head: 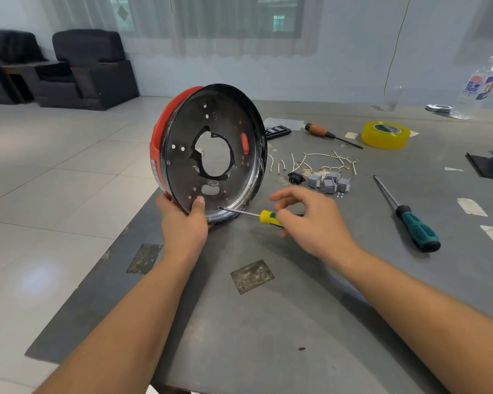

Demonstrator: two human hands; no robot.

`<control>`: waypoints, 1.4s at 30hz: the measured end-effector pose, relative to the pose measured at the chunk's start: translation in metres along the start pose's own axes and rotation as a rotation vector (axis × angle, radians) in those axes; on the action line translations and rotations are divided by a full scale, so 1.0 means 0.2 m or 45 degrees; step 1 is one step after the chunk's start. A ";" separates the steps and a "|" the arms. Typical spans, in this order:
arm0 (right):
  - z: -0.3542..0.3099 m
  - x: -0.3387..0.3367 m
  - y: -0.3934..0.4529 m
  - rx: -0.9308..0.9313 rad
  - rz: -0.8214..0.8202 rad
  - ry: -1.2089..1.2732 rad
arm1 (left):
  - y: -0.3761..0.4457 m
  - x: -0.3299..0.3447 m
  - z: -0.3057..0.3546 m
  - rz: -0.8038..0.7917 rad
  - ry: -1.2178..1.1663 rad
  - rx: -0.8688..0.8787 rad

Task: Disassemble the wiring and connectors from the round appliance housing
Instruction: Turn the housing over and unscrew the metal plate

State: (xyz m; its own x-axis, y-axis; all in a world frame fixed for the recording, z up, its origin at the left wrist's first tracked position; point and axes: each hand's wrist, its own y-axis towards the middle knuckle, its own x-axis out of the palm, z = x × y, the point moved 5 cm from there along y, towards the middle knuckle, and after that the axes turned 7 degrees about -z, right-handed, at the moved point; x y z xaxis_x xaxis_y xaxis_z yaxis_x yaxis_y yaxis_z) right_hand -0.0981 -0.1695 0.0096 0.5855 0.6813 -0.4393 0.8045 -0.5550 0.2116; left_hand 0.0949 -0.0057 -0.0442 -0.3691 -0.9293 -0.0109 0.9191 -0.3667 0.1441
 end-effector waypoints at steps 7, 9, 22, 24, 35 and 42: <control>0.10 -0.01 -0.03 0.438 -0.012 0.891 | 0.01 -0.01 -0.01 0.031 -0.036 -0.020; 0.13 -0.01 -0.03 0.478 -0.030 1.085 | 0.02 -0.01 -0.02 0.045 -0.051 -0.028; -0.01 -0.08 -0.03 -0.576 -0.052 -0.509 | 0.03 -0.02 -0.03 0.095 -0.151 -0.049; 0.00 -0.10 -0.03 -0.428 -0.022 -0.255 | 0.03 -0.02 -0.03 0.097 -0.165 -0.048; -0.04 -0.07 0.00 -0.346 0.078 -0.307 | 0.03 -0.02 -0.04 0.085 -0.119 -0.064; -0.01 -0.10 0.01 -0.288 0.130 -0.339 | 0.02 -0.01 -0.03 0.077 -0.103 -0.071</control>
State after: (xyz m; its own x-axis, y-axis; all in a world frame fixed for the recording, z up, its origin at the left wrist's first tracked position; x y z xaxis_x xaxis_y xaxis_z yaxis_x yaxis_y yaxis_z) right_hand -0.1081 -0.1841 0.0203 0.6414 0.4629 -0.6118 0.7624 -0.4739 0.4407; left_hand 0.1013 -0.0052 -0.0488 -0.3204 -0.9442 0.0767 0.9455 -0.3139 0.0864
